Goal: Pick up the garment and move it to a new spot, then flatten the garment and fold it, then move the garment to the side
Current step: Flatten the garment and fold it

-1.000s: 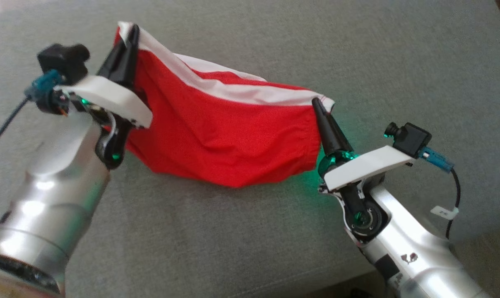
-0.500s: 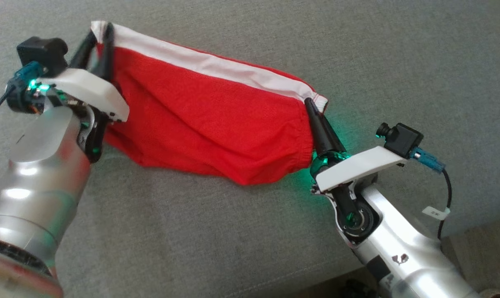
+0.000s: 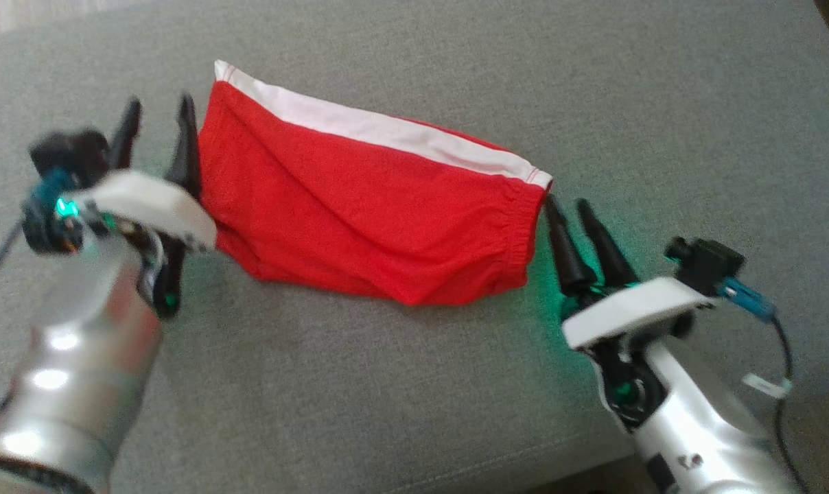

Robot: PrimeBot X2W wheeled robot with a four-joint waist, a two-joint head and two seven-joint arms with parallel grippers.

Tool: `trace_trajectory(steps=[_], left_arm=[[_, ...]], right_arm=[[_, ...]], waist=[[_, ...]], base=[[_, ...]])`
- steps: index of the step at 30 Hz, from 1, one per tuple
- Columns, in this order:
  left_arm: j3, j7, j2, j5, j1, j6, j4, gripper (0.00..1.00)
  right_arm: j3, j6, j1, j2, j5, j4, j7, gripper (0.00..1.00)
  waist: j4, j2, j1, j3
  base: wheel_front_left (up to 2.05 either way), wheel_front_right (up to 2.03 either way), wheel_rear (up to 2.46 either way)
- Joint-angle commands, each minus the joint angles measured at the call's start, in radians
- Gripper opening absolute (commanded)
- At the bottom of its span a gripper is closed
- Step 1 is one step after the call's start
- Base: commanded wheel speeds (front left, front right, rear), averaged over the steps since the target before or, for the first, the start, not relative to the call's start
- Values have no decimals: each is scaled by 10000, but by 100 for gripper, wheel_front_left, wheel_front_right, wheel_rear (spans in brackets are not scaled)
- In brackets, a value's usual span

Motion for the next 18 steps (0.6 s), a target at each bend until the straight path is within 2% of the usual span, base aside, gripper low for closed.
trace_trajectory(steps=[1, 9, 14, 18], left_arm=[[465, -120, 247, 369, 160, 62, -441, 100], [2085, -121, -239, 1819, 1746, 222, -1353, 100], [2610, -121, -582, 2329, 1958, 125, -971, 100], [2784, -121, -782, 2540, 2023, 159, -130, 100]], right_arm=[[-208, -6, 236, -120, -496, -299, -64, 100], [-2347, -6, 1081, 168, -3250, -688, -64, 100], [-2866, -6, 1312, 381, -3971, -870, -64, 100], [-2922, -6, 1400, 460, -4293, -944, -65, 100]], waist=[[48, 0, 1, -145], [18, 0, 1, -240], [-50, 0, 1, -193], [-133, 0, 1, -269]], base=[[0, 0, 0], [0, 0, 0], [0, 0, 0], [0, 0, 0]])
